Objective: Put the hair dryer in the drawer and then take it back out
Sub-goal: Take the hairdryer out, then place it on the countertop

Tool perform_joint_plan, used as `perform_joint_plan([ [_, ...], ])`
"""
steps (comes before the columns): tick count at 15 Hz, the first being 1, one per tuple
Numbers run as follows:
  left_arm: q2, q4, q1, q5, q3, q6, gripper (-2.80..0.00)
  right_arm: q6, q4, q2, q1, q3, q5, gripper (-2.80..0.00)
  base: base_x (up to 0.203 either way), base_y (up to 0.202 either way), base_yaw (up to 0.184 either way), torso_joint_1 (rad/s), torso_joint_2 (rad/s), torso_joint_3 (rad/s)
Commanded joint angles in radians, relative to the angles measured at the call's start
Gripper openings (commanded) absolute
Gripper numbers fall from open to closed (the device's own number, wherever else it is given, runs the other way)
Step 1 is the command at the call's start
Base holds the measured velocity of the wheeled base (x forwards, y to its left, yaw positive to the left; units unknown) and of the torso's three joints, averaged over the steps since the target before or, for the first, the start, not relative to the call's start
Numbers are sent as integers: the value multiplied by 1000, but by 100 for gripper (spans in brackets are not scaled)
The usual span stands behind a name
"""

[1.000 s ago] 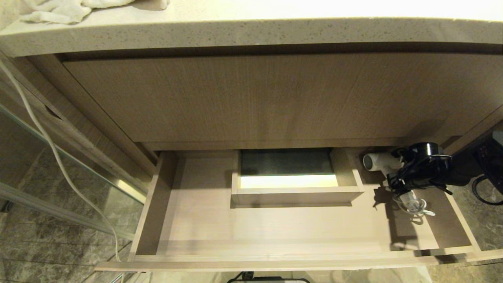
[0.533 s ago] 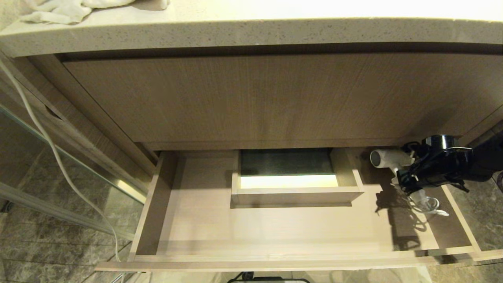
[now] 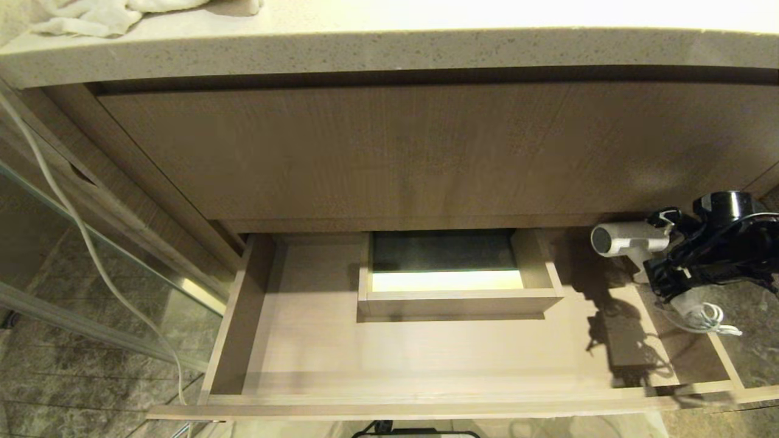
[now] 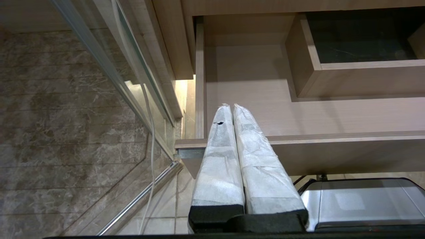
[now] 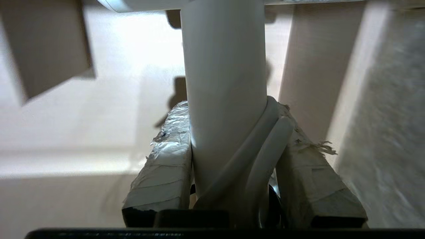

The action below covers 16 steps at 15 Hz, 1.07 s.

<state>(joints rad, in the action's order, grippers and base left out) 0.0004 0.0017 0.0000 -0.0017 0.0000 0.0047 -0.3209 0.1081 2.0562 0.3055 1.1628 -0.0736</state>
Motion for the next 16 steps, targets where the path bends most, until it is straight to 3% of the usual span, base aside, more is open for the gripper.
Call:
perform_joint_plan([
  [1, 1, 0, 0, 0, 2, 0, -280, -17, -20, -109, 6, -52, 14, -280, 0, 0, 0, 0, 0, 0],
  [5, 1, 0, 0, 0, 2, 0, -280, -33, -113, -315, 8, -117, 64, -280, 0, 0, 0, 0, 0, 0],
  [10, 1, 0, 0, 0, 2, 0, -280, -27, -120, -601, 10, -256, 69, -280, 0, 0, 0, 0, 0, 0],
  [16, 1, 0, 0, 0, 1, 0, -280, -35, -169, -846, 7, -306, 69, -280, 0, 0, 0, 0, 0, 0],
])
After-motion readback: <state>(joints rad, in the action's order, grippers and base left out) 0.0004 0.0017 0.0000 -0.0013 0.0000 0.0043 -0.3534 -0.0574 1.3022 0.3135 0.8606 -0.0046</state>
